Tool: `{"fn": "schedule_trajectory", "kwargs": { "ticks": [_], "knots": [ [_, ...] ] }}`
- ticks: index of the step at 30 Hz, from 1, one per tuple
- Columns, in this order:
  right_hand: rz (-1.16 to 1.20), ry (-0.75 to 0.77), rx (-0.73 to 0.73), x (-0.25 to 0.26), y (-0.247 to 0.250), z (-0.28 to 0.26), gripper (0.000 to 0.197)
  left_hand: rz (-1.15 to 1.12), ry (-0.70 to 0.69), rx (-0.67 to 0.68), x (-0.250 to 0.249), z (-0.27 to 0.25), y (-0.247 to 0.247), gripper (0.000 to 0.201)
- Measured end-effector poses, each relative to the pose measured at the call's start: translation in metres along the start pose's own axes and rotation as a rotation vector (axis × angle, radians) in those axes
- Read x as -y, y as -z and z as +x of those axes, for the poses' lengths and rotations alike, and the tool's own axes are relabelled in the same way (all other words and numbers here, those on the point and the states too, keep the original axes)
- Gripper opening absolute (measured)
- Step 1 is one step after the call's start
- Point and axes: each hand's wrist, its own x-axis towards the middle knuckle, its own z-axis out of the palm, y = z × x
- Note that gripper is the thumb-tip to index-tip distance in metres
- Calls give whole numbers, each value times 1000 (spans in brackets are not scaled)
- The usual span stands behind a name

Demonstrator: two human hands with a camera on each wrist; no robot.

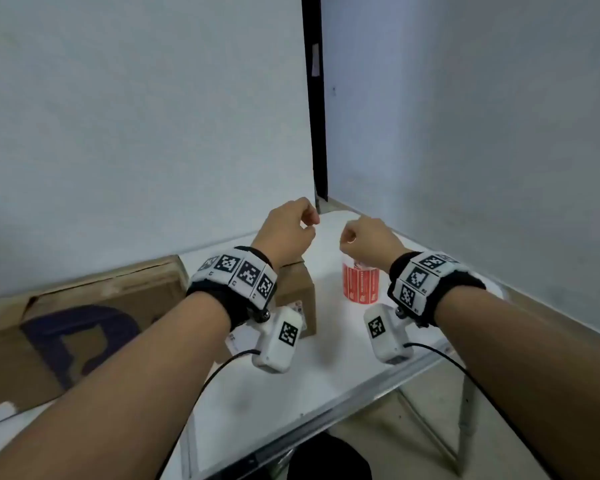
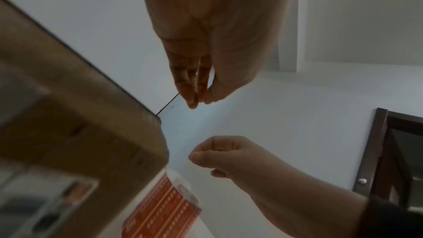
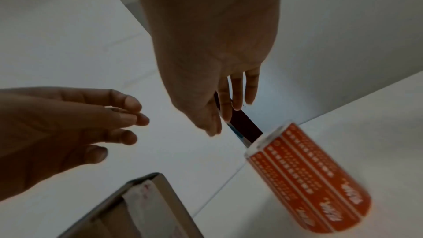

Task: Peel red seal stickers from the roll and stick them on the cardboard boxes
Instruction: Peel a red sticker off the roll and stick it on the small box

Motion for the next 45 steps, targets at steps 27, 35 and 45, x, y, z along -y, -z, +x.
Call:
{"fn": "schedule_trajectory", "kwargs": {
  "ticks": [27, 35, 45],
  "knots": [
    [393, -169, 16, -52, -10, -25, 15, -365, 428, -29, 2, -19, -131, 52],
    [398, -215, 104, -46, -10, -34, 25, -449, 416, -112, 11, -12, -141, 32],
    [459, -216, 32, -46, -15, -37, 8, -449, 320, -282, 14, -12, -145, 15]
  ]
}}
